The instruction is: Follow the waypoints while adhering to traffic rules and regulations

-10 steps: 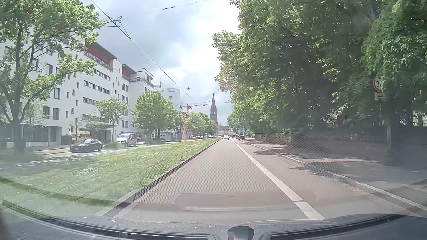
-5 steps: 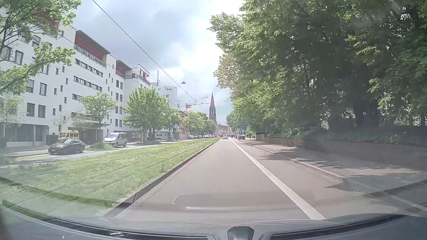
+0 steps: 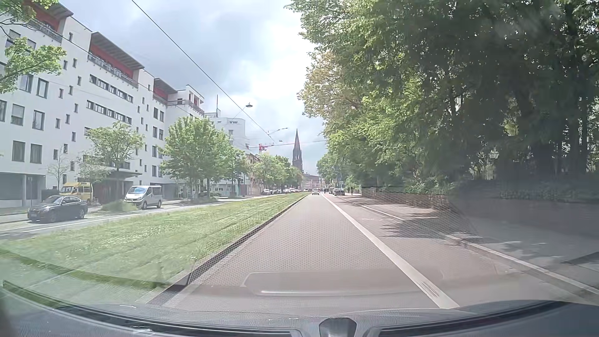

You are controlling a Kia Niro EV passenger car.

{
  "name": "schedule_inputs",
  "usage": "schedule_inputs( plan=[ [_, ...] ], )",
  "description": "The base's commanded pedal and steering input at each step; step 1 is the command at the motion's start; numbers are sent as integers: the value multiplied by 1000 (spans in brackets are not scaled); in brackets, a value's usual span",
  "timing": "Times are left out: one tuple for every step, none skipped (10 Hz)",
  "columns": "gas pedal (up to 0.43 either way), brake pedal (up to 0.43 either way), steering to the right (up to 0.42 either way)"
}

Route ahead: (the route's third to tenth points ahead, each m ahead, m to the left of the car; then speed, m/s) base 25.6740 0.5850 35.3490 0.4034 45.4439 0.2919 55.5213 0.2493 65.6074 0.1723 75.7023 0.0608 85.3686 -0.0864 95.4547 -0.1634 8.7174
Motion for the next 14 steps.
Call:
schedule_inputs(
  plan=[
    [150, 0, 2],
    [150, 0, 2],
    [150, 0, 2],
    [150, 0, 2],
    [150, 0, 2],
    [150, 0, 2],
    [150, 0, 2],
    [150, 0, 2],
    [150, 0, 2],
    [150, 0, 2],
    [150, 0, 2],
    [150, 0, 2],
    [150, 0, 2],
    [150, 0, 2]
  ],
)
